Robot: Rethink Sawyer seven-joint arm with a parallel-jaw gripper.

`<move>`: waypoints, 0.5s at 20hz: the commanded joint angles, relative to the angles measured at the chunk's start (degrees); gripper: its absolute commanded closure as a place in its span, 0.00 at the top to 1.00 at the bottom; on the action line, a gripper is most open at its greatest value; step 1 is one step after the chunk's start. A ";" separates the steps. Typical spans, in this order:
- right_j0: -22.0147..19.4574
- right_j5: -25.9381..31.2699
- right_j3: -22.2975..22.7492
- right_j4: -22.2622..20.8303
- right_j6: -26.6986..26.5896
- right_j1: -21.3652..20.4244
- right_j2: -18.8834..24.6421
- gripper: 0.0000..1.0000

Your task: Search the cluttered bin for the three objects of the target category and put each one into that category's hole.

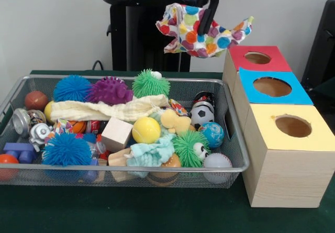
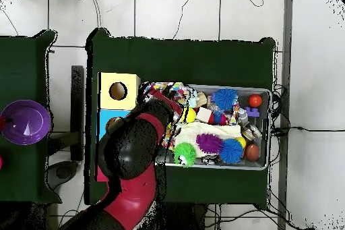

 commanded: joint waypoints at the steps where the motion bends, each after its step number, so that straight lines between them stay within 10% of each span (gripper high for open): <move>1: 1.21 0.42 -1.95 -4.65 14.33 1.19 11.39 0.00; 10: 5.80 2.41 -1.38 -1.16 7.87 4.30 9.74 0.00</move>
